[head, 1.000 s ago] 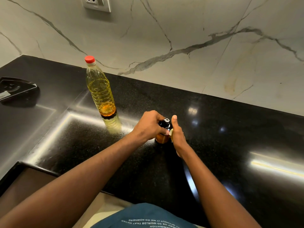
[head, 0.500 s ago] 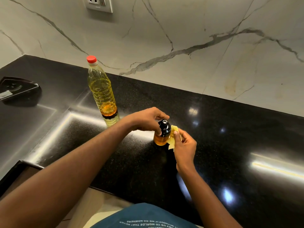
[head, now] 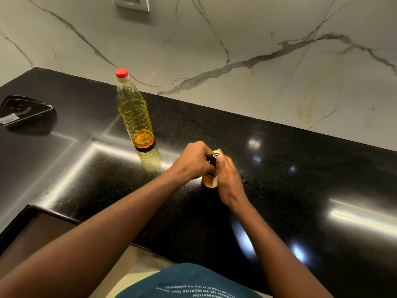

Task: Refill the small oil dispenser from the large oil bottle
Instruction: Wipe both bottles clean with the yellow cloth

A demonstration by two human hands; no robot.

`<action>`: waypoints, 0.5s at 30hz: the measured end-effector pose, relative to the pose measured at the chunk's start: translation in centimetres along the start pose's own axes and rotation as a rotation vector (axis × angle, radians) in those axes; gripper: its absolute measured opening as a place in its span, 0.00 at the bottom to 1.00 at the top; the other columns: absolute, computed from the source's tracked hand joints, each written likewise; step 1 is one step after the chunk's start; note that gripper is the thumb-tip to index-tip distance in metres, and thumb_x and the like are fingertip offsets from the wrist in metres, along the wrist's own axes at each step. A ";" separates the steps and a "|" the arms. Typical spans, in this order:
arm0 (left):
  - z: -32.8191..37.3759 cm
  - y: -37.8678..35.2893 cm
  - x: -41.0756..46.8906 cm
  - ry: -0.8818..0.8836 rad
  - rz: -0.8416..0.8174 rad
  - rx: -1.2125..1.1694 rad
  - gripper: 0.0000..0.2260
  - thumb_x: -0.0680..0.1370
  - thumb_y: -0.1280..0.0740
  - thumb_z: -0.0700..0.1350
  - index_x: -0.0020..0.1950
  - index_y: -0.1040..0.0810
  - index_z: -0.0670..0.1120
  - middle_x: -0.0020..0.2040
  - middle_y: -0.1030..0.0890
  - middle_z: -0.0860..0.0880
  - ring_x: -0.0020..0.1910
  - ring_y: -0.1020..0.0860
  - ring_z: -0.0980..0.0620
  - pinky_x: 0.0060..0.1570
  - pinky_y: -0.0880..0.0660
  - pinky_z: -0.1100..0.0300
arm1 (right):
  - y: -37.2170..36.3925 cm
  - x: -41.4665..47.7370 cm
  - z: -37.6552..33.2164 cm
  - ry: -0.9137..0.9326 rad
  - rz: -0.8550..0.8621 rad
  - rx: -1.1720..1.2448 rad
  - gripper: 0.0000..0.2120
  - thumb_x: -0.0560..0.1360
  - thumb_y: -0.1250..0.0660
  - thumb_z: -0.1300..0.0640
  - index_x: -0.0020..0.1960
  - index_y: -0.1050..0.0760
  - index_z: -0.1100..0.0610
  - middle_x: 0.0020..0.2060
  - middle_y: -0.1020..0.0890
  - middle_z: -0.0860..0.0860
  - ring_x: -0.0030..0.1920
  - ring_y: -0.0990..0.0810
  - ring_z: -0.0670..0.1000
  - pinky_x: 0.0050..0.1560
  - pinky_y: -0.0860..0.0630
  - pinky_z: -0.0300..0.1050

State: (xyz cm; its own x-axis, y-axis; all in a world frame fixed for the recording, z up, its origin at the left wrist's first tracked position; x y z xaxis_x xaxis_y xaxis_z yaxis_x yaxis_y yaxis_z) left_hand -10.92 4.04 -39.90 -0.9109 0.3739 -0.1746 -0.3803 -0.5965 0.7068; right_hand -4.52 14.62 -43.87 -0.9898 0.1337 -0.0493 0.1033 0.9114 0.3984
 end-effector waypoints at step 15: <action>-0.1 -0.2 -0.3 0.027 0.005 -0.057 0.11 0.66 0.17 0.45 0.45 0.12 0.44 0.42 0.13 0.46 0.44 0.14 0.49 0.48 0.17 0.46 | -2.0 -1.7 4.6 -0.042 0.055 0.259 0.37 0.80 0.51 0.27 0.81 0.38 0.47 0.74 0.27 0.48 0.74 0.28 0.46 0.76 0.31 0.53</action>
State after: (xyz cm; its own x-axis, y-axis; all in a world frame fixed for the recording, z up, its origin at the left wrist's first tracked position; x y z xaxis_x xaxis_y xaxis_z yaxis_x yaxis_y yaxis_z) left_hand -10.57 3.95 -40.00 -0.9163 0.3523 -0.1902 -0.3839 -0.6383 0.6672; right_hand -2.57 14.34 -48.84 -0.9776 0.1968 -0.0746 0.1837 0.9708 0.1544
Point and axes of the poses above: each hand's wrist, its own x-axis towards the middle knuckle, its own y-axis out of the back of the hand, z = x × y, the point moved 9 cm from there along x, towards the middle knuckle
